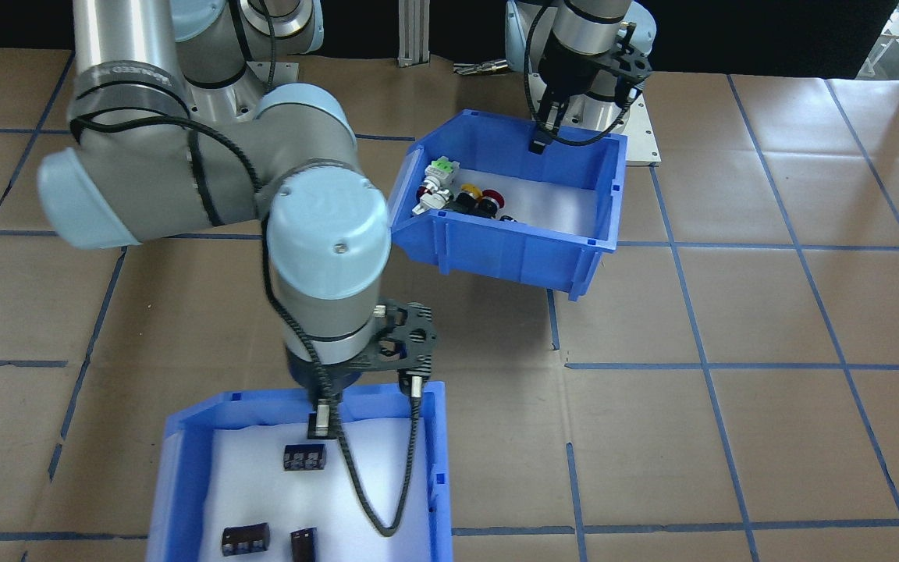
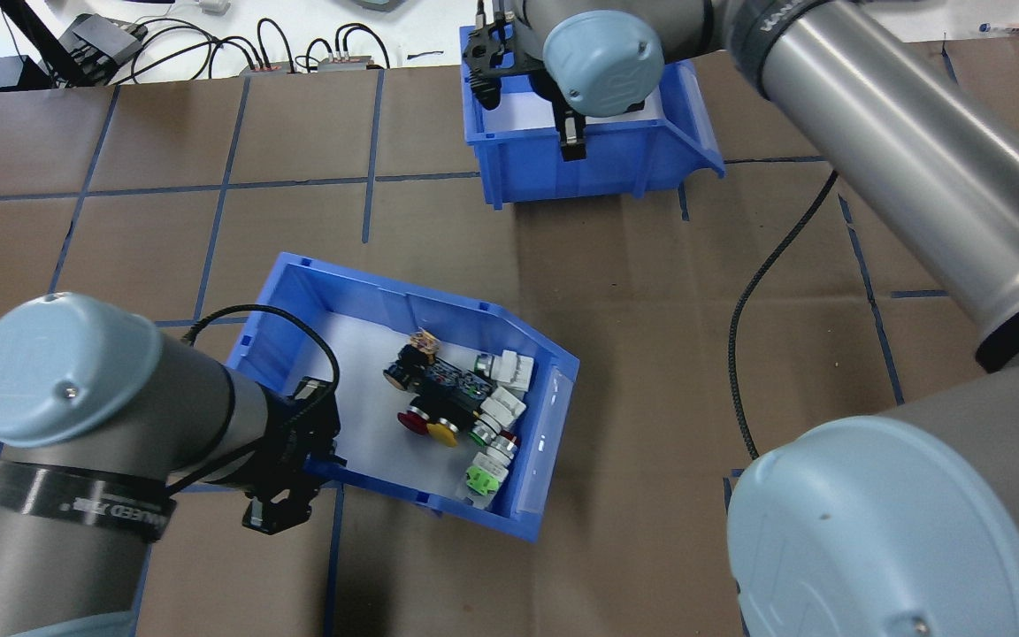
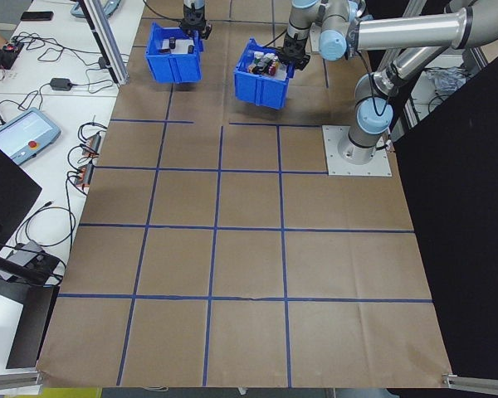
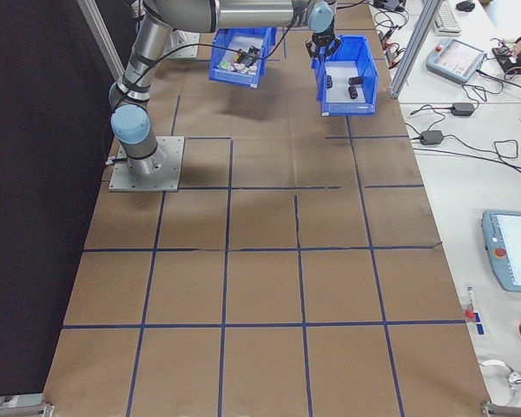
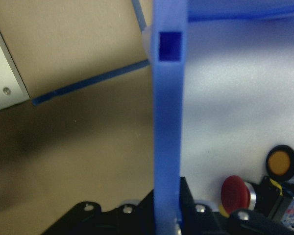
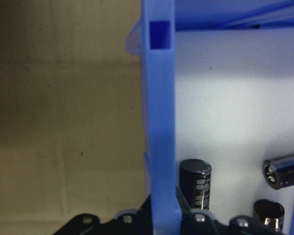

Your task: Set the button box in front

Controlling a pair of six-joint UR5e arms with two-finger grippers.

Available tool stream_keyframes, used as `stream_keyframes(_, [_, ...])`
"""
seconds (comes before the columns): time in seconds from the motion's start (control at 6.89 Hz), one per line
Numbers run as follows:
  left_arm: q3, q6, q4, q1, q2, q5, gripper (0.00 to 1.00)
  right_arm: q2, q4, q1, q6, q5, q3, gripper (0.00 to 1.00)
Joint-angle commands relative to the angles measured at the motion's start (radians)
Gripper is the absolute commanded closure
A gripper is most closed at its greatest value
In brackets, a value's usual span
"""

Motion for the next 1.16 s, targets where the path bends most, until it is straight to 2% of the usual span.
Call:
stream_keyframes(0.0, [0.014, 0.286, -0.011, 0.277, -0.017, 0.010, 1.00, -0.091, 0.029, -0.158, -0.183, 0.008, 0.083, 1.00])
stream_keyframes(0.15, [0.059, 0.327, 0.037, 0.302, -0.099, 0.010, 1.00, -0.161, 0.017, -0.228, -0.258, 0.009, 0.172, 1.00])
stream_keyframes(0.44, [0.263, 0.332, 0.060, 0.297, -0.349, -0.002, 1.00, -0.301, 0.009, -0.377, -0.360, 0.014, 0.324, 1.00])
stream_keyframes(0.58, [0.340, 0.274, 0.066, 0.259, -0.452, -0.005, 1.00, -0.361, -0.008, -0.443, -0.418, 0.049, 0.391, 1.00])
stream_keyframes(0.87, [0.456, 0.043, 0.170, 0.074, -0.619, -0.007, 1.00, -0.485, -0.037, -0.537, -0.516, 0.070, 0.535, 0.99])
stream_keyframes(1.02, [0.525, -0.042, 0.172, 0.012, -0.679, -0.007, 1.00, -0.546, -0.060, -0.591, -0.573, 0.090, 0.620, 0.98])
